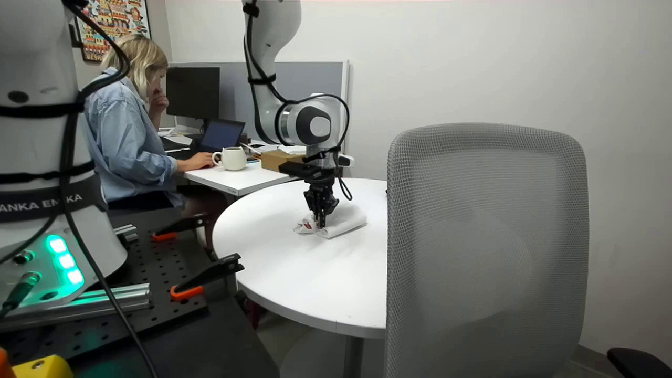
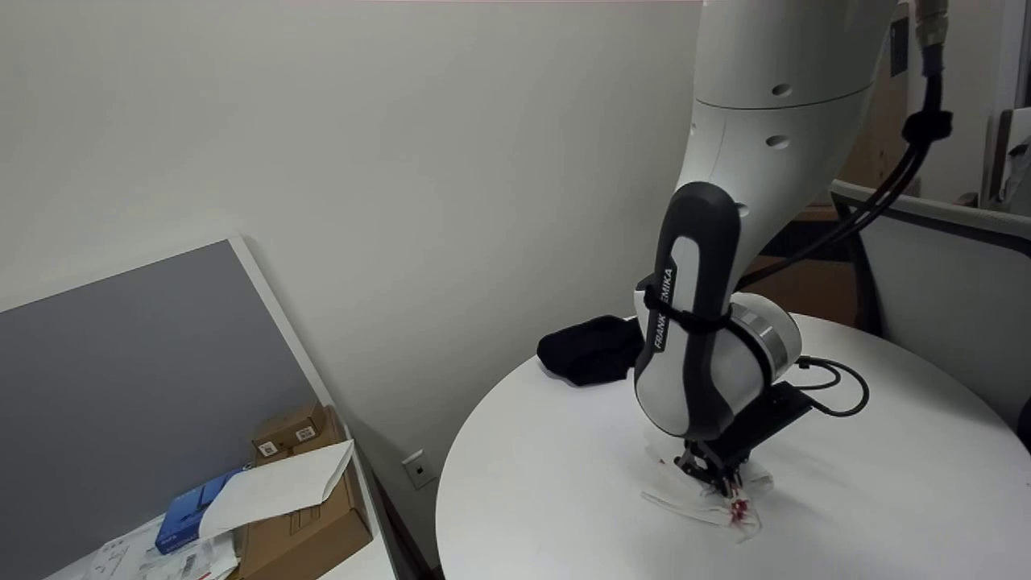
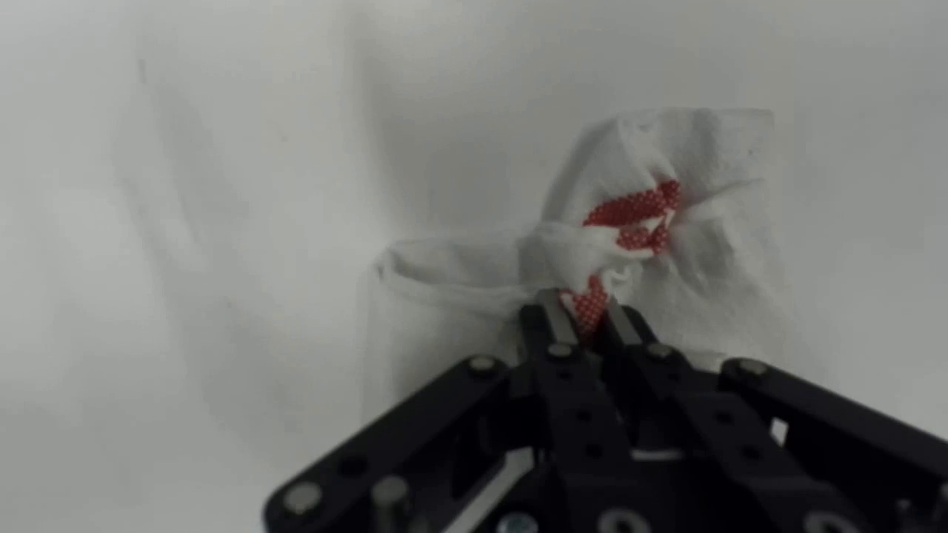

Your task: Fold the white towel in half and use it to wipe the table

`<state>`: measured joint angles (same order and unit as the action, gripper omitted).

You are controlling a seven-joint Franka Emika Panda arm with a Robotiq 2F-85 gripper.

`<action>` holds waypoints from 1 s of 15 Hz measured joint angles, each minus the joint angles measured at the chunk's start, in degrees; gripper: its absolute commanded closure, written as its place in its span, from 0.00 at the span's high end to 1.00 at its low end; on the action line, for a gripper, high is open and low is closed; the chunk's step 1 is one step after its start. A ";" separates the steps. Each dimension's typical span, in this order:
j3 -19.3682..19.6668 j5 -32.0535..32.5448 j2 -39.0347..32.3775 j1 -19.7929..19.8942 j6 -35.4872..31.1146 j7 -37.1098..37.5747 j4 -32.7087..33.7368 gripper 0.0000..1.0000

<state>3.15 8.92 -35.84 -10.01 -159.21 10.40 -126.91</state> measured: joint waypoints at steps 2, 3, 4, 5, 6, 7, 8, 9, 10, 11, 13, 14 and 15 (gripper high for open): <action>0.70 -1.48 -1.33 2.11 -0.04 0.00 2.57 0.09; 1.26 -2.10 -1.69 3.27 -0.09 0.00 3.25 0.09; 1.95 -2.66 -1.81 4.47 -0.26 0.00 3.36 0.09; 2.66 -3.05 -1.76 5.65 -0.38 0.00 3.13 0.09; 3.32 -3.24 -1.65 6.77 -0.52 0.00 2.74 0.09; 3.97 -3.28 -1.36 7.67 -0.78 0.00 1.98 0.09; 4.44 -3.28 -0.88 8.23 -1.34 0.00 0.80 0.09; 4.62 -3.28 -0.18 8.50 -2.05 0.00 -0.78 0.09; 4.59 -3.28 0.65 8.43 -2.87 0.00 -2.68 0.09; 4.17 -3.28 1.69 8.16 -3.55 0.00 -4.87 0.09; 1.70 -3.75 4.09 7.48 -4.20 0.00 -9.59 0.09; -0.40 -4.59 5.28 7.15 -4.25 0.00 -11.88 0.09; -2.61 -5.62 6.25 6.68 -4.28 0.00 -13.84 0.09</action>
<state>0.54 3.30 -29.59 -3.33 -163.48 10.40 -140.75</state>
